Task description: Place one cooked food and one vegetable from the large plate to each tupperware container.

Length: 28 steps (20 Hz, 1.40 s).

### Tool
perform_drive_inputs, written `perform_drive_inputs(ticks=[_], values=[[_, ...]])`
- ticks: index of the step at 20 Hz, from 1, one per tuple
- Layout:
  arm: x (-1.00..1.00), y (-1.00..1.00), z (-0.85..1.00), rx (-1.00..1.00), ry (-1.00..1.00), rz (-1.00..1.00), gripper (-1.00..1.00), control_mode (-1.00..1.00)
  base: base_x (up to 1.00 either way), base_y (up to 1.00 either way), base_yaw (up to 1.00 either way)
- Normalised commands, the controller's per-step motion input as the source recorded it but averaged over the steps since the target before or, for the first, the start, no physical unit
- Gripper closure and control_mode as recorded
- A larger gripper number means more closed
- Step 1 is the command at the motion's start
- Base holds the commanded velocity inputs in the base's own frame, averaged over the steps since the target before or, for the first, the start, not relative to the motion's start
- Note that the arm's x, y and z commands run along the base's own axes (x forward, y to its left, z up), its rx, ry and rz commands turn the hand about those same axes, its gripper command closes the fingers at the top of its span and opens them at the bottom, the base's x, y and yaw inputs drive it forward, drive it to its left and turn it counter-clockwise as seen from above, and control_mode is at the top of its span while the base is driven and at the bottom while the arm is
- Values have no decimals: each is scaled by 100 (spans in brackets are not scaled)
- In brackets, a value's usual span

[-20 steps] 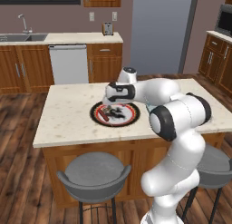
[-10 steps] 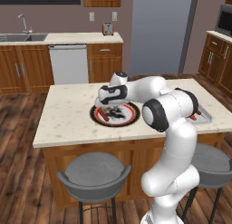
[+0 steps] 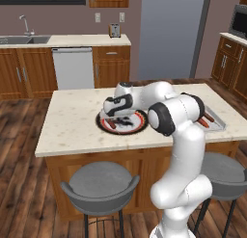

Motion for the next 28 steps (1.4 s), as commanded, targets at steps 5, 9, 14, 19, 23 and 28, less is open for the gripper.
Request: perform_drive_inputs(ticks=[5,9,14,19,23,28], values=[[18,14,-20,0,0,0,-100,-100,0,0,0],[18,2,-27,0,0,0,-100,-100,0,0,0],[10,0,-21,0,0,0,-100,-100,0,0,0],[4,0,-27,0,0,0,-100,-100,0,0,0],[1,0,-34,0,0,0,-100,-100,0,0,0],[1,6,-22,0,0,0,100,-100,0,0,0]])
